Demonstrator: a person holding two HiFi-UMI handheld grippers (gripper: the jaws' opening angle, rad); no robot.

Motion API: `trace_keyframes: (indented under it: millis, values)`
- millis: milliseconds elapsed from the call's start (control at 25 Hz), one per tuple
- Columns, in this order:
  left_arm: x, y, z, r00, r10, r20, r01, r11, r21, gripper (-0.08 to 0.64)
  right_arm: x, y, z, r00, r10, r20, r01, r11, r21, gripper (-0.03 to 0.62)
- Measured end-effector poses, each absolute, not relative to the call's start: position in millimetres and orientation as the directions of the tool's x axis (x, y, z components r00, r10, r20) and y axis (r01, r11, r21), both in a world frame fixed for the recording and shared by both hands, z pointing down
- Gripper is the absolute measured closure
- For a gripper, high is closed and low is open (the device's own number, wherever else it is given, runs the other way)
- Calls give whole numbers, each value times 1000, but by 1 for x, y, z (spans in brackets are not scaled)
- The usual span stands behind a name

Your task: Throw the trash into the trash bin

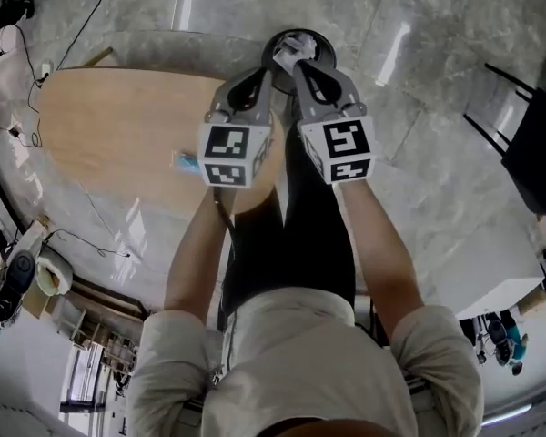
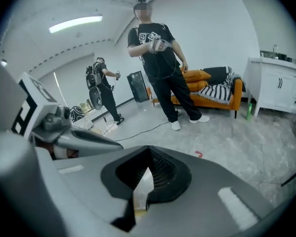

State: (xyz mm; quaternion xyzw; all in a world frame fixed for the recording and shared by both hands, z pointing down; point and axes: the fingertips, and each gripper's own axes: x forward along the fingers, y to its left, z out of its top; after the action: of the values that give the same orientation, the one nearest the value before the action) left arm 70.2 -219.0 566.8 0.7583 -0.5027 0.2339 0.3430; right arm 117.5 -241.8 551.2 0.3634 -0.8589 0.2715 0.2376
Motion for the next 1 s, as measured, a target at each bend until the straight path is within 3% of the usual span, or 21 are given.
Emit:
trace_keyframes:
  millis: [360, 720, 1000]
  values:
    - [59, -193, 431, 379, -732, 566, -924, -270, 270, 541, 102, -211, 384, -647, -620, 443, -742, 646, -179, 584]
    - [58, -155, 247, 397, -852, 342, -911, -318, 265, 541, 99, -161, 204, -644, -721, 254, -757, 649, -77, 584]
    - [52, -103, 164, 391, -894, 219, -910, -341, 234, 541, 86, -104, 121, -639, -757, 136, -765, 643, -18, 584]
